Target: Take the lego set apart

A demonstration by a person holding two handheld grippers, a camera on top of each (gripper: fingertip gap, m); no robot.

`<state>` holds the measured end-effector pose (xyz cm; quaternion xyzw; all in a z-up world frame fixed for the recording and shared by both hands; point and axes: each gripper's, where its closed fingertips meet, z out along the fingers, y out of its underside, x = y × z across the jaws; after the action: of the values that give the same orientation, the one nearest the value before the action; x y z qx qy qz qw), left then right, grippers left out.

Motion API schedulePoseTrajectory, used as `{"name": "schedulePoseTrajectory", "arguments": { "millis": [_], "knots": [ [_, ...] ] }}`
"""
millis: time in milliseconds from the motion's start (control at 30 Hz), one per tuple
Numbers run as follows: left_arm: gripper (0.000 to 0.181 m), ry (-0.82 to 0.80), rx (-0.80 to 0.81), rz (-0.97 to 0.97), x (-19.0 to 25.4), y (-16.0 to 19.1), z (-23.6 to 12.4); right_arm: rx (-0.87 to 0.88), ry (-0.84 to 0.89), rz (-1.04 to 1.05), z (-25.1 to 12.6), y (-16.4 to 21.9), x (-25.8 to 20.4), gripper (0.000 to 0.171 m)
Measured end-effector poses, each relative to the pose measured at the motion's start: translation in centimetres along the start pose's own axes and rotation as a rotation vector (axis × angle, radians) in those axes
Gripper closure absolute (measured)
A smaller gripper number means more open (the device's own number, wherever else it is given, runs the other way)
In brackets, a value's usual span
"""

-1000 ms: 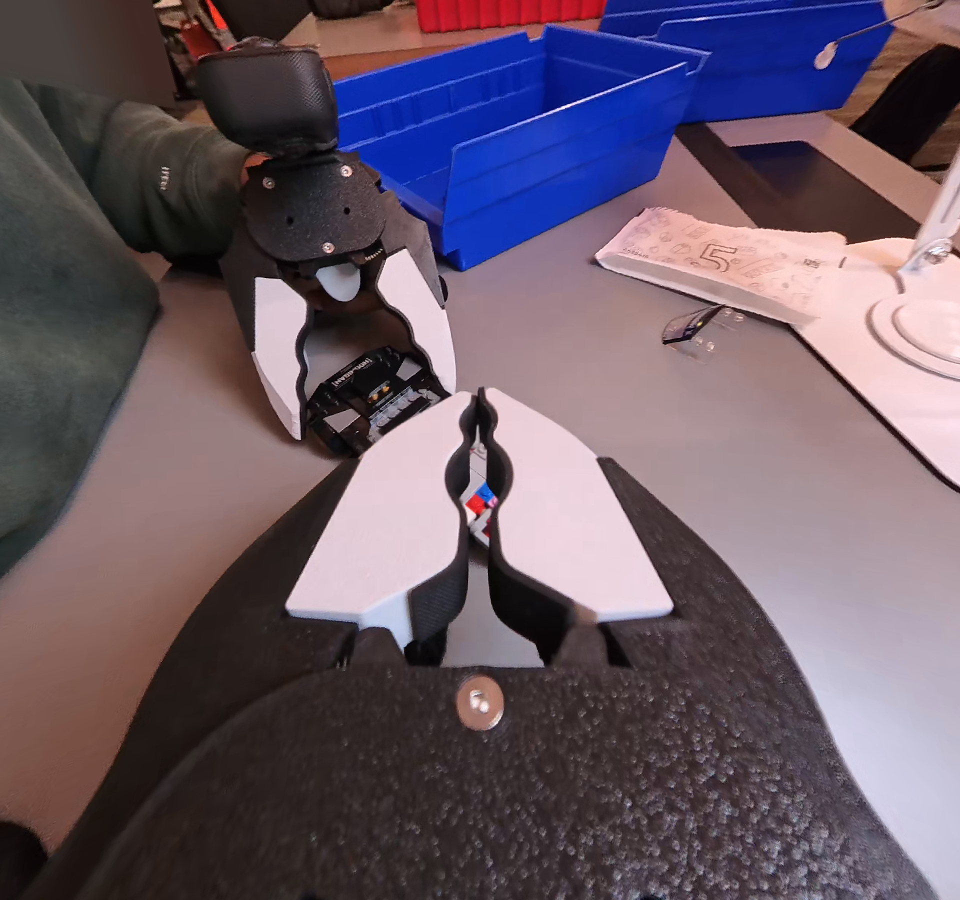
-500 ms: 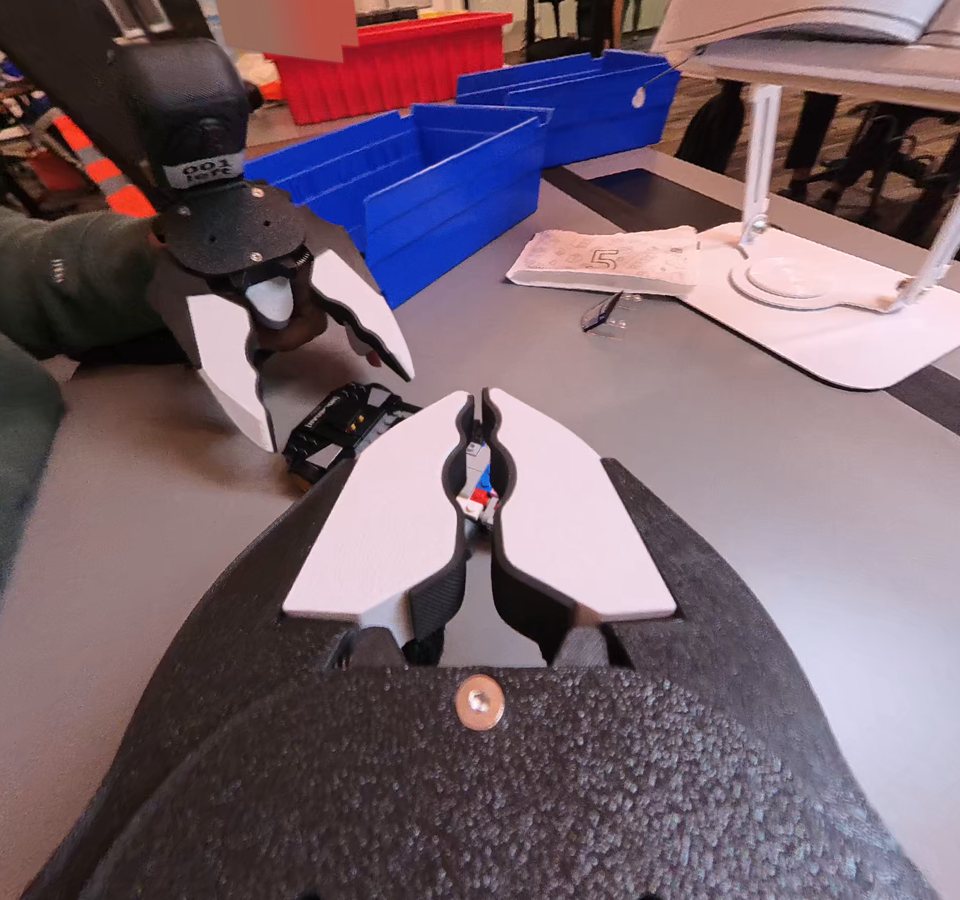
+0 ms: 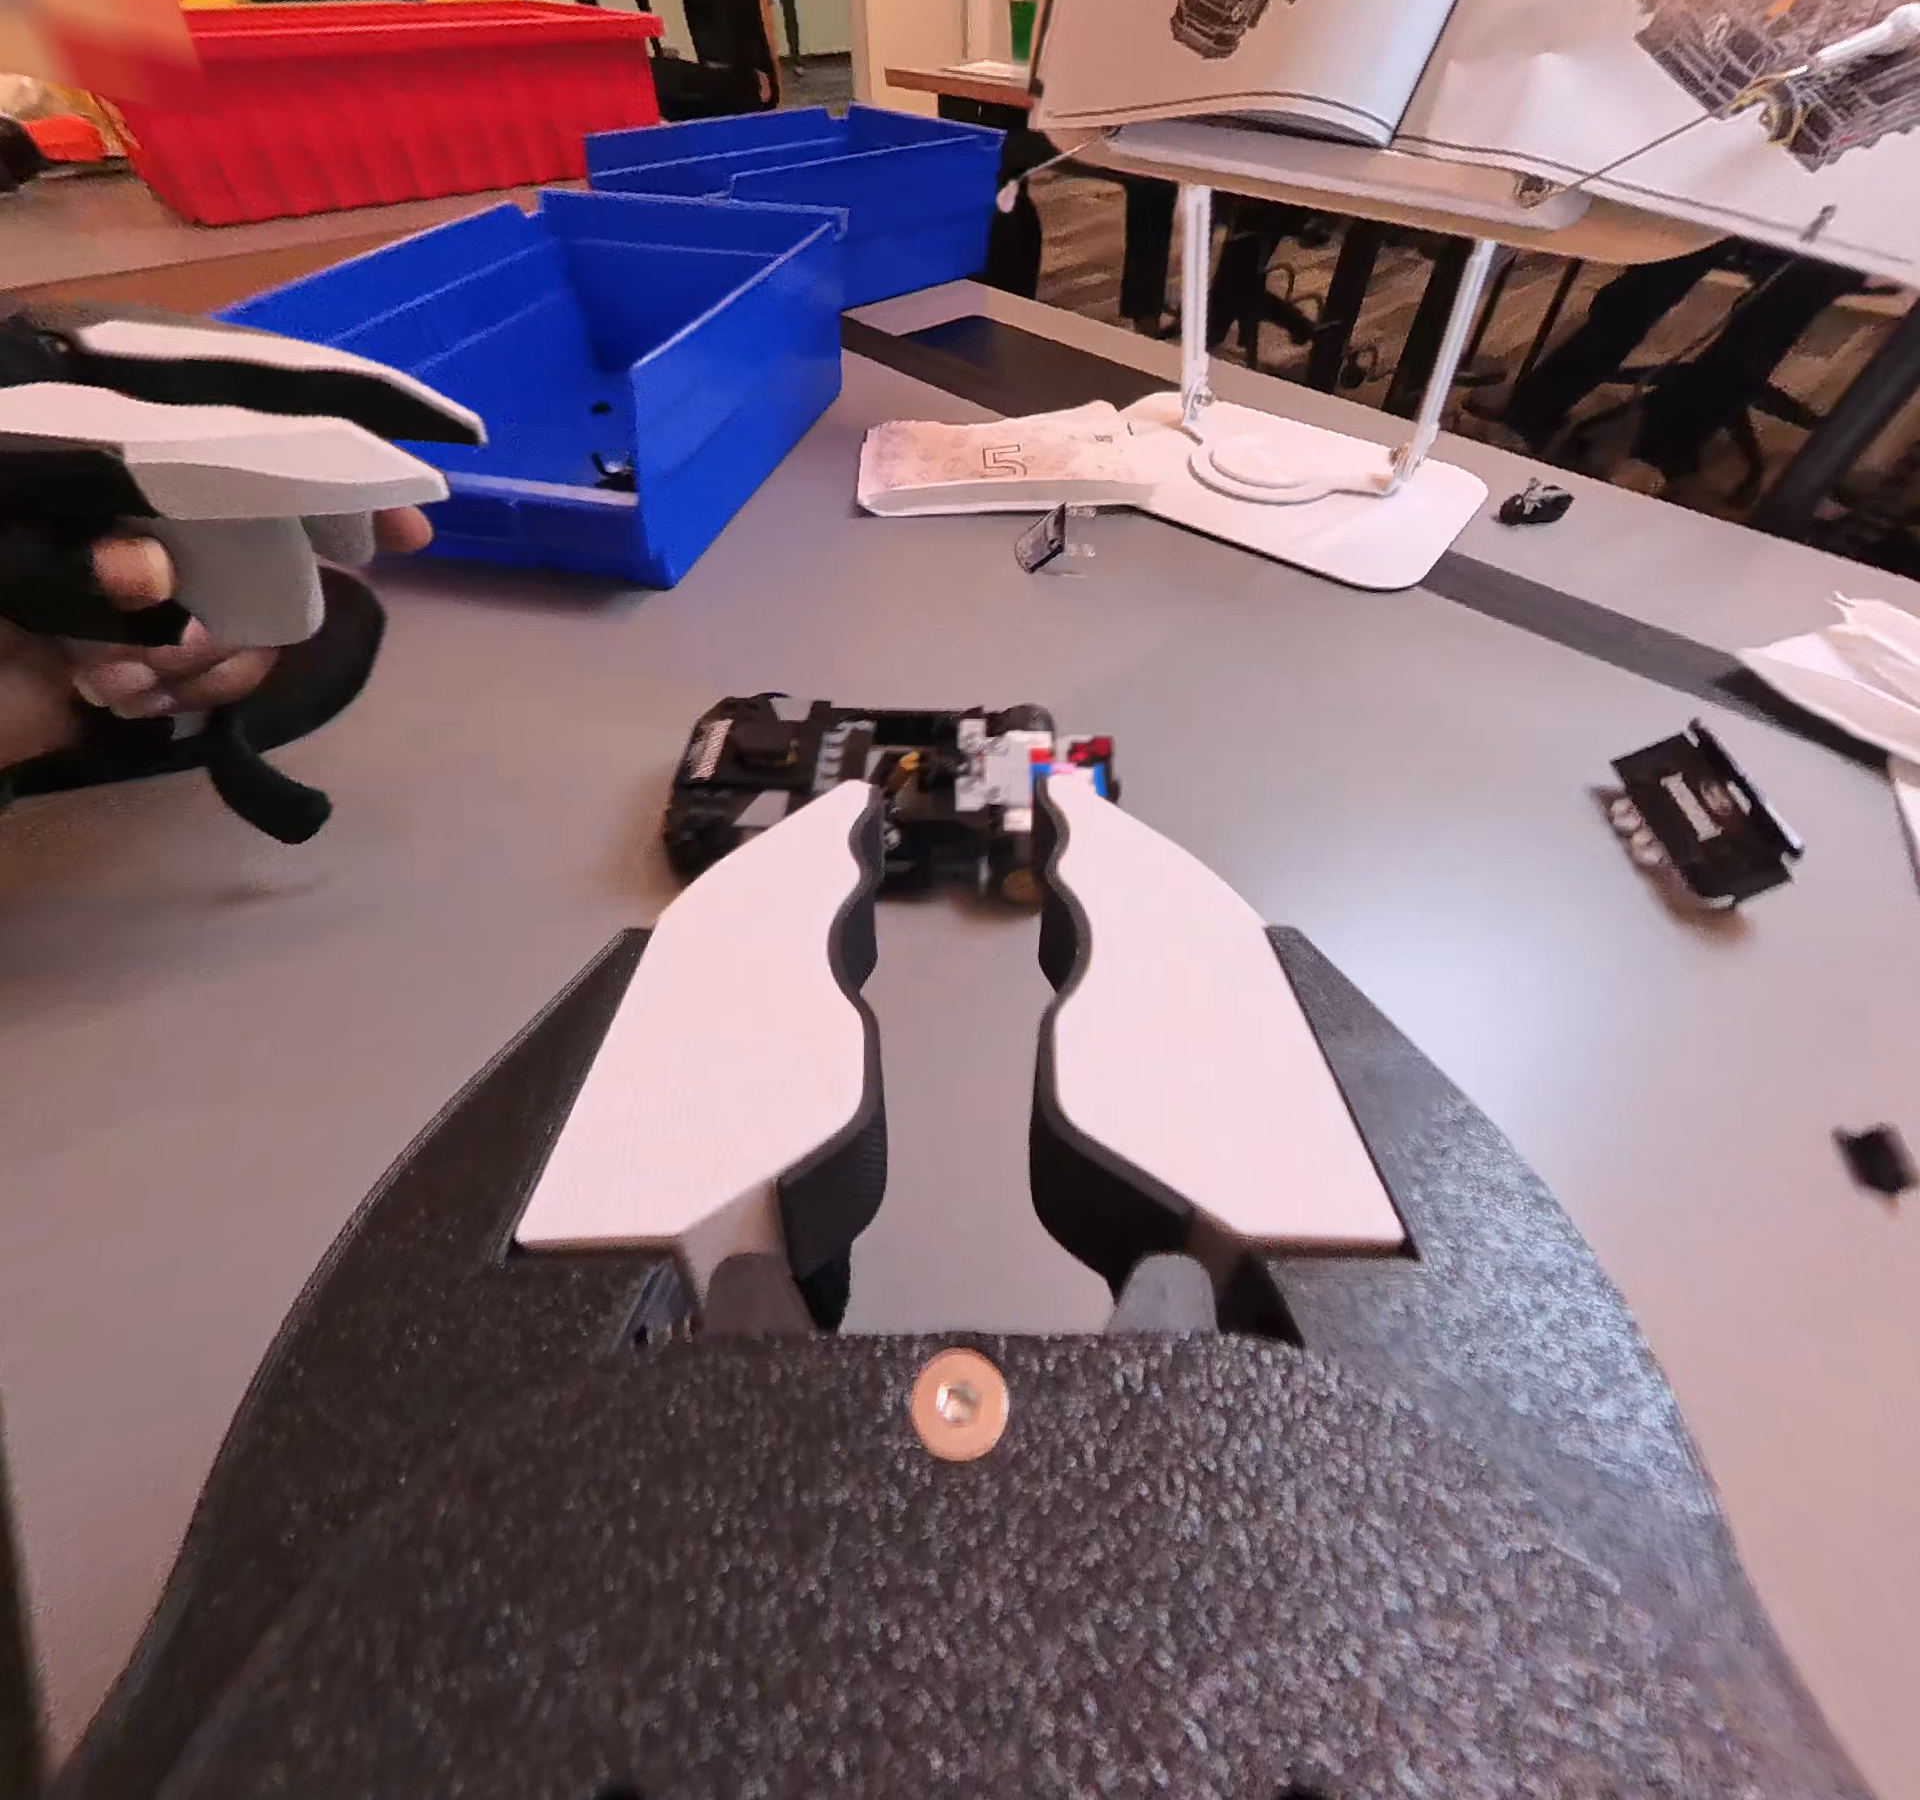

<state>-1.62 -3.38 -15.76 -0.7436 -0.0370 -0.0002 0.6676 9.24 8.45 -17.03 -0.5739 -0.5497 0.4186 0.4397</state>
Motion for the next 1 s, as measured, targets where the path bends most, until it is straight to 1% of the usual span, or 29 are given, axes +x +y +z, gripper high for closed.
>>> {"name": "schedulePoseTrajectory", "arguments": {
  "millis": [100,233,400,567,667,733,900,1000],
  "knots": [
    [0.165,-0.073,0.044,-0.041,2.3,0.3,-3.9,-0.010,-0.017,0.019,-2.4,0.8,-3.3,0.140],
    [0.171,-0.198,0.090,-0.061,6.7,1.4,-10.4,0.000,-0.049,-0.005,-6.4,2.5,-8.3,0.140],
    [0.179,-0.388,0.106,-0.015,12.0,2.4,-20.2,0.049,-0.088,0.060,-10.8,5.1,-13.9,0.140],
    [0.181,-0.588,0.088,0.015,16.5,4.3,-30.7,0.048,-0.238,0.034,-13.3,6.7,-20.6,0.140],
    [0.181,-0.706,0.048,0.051,18.8,6.1,-36.7,0.041,-0.343,-0.018,-13.8,7.2,-25.0,0.139],
    [0.181,-0.792,0.030,0.038,19.8,7.5,-40.7,0.029,-0.428,-0.043,-13.6,7.5,-28.3,0.139],
    [0.181,-1.033,0.054,-0.036,22.5,10.3,-50.8,0.024,-0.611,-0.143,-11.8,7.4,-36.2,0.139],
    [0.181,-1.199,0.051,-0.060,22.9,12.1,-56.7,0.038,-0.697,-0.182,-9.9,7.3,-40.8,0.140]
  ]
}}
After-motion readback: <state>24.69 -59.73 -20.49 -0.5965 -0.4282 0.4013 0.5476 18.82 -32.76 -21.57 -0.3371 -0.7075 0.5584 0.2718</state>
